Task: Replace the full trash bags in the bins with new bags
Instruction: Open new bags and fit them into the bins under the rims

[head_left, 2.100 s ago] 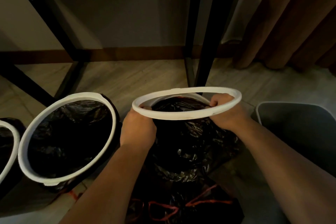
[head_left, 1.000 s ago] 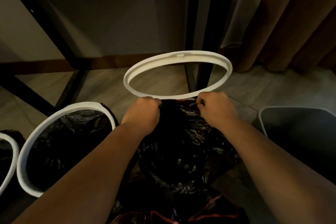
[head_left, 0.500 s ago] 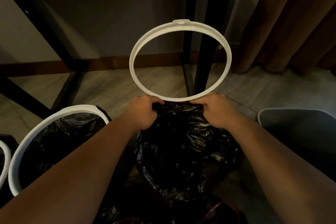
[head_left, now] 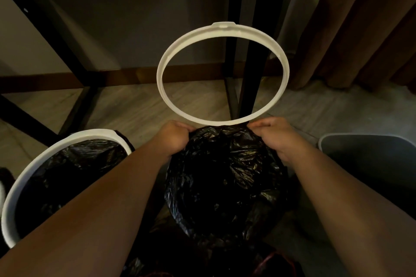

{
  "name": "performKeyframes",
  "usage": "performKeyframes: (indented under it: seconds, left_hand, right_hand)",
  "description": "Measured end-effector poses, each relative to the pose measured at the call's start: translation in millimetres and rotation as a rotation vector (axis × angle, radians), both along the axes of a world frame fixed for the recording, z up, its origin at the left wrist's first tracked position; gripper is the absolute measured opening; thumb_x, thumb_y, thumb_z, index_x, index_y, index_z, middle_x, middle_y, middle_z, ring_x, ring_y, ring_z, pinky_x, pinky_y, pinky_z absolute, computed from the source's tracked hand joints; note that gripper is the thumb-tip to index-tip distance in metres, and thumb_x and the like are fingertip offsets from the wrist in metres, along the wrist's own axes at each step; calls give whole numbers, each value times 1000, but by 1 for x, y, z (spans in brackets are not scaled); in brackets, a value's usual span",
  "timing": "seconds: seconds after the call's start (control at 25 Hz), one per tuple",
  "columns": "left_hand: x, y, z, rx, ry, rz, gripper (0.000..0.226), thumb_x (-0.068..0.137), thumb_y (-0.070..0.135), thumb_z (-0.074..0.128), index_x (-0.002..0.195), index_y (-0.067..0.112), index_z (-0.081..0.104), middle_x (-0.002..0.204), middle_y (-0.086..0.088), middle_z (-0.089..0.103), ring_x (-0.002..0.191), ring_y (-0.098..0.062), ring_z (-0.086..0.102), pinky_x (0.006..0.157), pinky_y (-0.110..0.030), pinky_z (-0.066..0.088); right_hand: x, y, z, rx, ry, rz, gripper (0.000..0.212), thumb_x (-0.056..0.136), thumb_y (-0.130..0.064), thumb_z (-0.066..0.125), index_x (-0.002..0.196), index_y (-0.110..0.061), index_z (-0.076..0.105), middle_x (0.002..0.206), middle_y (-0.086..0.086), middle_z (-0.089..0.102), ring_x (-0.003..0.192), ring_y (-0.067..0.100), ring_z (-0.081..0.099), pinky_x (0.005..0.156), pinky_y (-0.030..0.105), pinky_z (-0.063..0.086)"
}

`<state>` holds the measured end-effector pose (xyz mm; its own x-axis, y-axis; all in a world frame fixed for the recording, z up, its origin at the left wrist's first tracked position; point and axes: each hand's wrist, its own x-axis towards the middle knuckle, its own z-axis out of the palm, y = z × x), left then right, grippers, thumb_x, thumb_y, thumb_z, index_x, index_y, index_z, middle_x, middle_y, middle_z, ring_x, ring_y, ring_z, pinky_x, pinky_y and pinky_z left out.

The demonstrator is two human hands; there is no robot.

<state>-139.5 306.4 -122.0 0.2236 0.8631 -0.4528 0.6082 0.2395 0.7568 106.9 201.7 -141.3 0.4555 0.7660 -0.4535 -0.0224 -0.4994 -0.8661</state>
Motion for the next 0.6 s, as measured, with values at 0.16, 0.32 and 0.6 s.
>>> performKeyframes:
  seconds: [0.16, 0.32, 0.6]
  left_hand:
    - [3, 1, -6, -124, -13, 51, 30, 103, 8, 53, 107, 15, 82, 102, -12, 79, 92, -28, 76, 89, -41, 64]
    - [6, 3, -12, -254, 33, 157, 29, 101, 21, 60, 121, 5, 73, 108, -16, 75, 96, -34, 73, 90, -44, 62]
    - [-10, -18, -1, -61, 49, 157, 33, 102, 21, 57, 131, 21, 71, 120, -8, 73, 105, -25, 70, 102, -39, 57]
  right_hand:
    - [0, 4, -4, -67, 67, -93, 13, 86, -5, 83, 95, -14, 82, 90, 11, 81, 84, 25, 79, 64, 29, 63]
    - [-4, 9, -9, -146, 79, -64, 16, 93, -6, 75, 108, -11, 79, 102, 13, 76, 92, 26, 72, 69, 27, 57]
    - [3, -4, -14, -122, 93, -80, 11, 94, -27, 78, 103, -19, 78, 97, 11, 81, 93, 27, 77, 81, 36, 62]
